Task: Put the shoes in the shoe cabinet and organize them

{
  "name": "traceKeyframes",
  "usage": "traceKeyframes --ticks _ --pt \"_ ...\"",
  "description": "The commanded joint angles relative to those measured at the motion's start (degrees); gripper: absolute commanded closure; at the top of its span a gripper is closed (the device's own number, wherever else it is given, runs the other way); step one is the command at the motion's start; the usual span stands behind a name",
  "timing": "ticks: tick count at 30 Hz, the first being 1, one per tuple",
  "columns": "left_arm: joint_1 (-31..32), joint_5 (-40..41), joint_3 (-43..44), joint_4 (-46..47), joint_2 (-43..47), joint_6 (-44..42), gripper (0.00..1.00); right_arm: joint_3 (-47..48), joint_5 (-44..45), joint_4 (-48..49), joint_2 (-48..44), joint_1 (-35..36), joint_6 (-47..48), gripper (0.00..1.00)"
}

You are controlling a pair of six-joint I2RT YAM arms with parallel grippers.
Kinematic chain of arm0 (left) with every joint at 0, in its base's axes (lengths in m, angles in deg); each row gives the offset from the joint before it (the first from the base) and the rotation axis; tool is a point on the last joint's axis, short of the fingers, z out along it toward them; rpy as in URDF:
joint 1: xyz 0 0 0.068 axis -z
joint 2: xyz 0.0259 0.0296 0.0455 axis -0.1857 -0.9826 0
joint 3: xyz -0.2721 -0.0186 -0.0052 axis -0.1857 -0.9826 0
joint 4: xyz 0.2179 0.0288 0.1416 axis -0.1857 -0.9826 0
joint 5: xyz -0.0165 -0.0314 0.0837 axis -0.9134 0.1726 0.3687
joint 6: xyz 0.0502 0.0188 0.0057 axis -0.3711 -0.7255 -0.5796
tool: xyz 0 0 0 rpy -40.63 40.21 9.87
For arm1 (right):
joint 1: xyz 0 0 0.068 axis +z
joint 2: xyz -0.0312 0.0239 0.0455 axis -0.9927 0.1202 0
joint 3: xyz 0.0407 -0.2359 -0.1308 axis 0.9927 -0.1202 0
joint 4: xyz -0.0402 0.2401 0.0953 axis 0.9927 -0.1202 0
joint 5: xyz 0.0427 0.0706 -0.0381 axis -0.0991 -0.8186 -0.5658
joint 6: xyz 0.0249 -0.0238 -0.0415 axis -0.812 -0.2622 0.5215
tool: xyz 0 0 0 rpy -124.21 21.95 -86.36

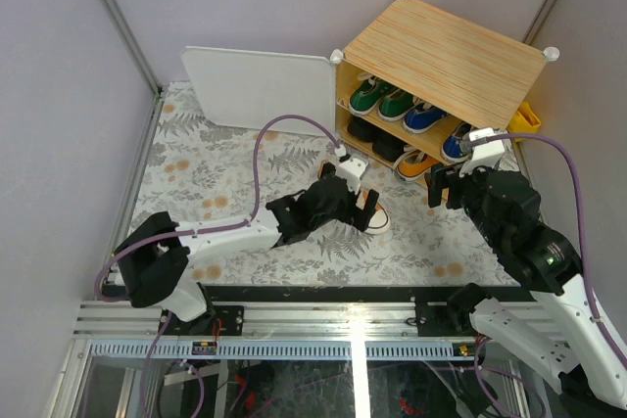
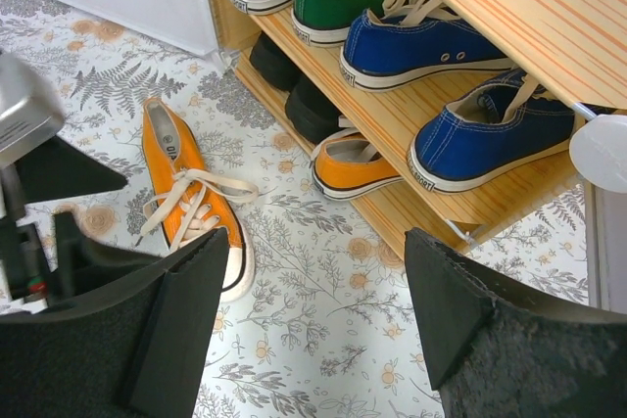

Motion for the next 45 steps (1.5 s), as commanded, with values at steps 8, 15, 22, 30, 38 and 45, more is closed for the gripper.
traceKeyframes --ticks 8,15,22,30,38,45 --pt "1.45 -5.41 10.47 16.84 -14.55 -19.57 0.01 0.32 5.22 2.40 1.53 0.26 -1.10 0.22" --pt "-0.68 -7.11 24.83 16.12 -27.39 -19.54 0.03 -0.06 5.28 2.66 1.09 0.19 -1.75 0.22" --pt "-4.69 -9.60 28.65 18.63 -32.67 -14.22 0.06 0.21 5.71 1.87 1.49 0.25 -1.86 0.22" --pt "-5.53 -10.73 32.95 20.59 -37.23 -13.26 0.09 -0.39 5.81 2.11 2.71 0.21 -1.89 0.22" --pt "-7.21 -13.60 36.20 20.69 -40.66 -8.84 0.13 -0.30 6.48 1.60 3.56 0.19 -1.37 0.22" --pt "-8.27 -13.37 40.50 19.23 -43.93 -5.06 0.23 -0.48 6.77 1.01 3.80 0.19 -1.24 0.22"
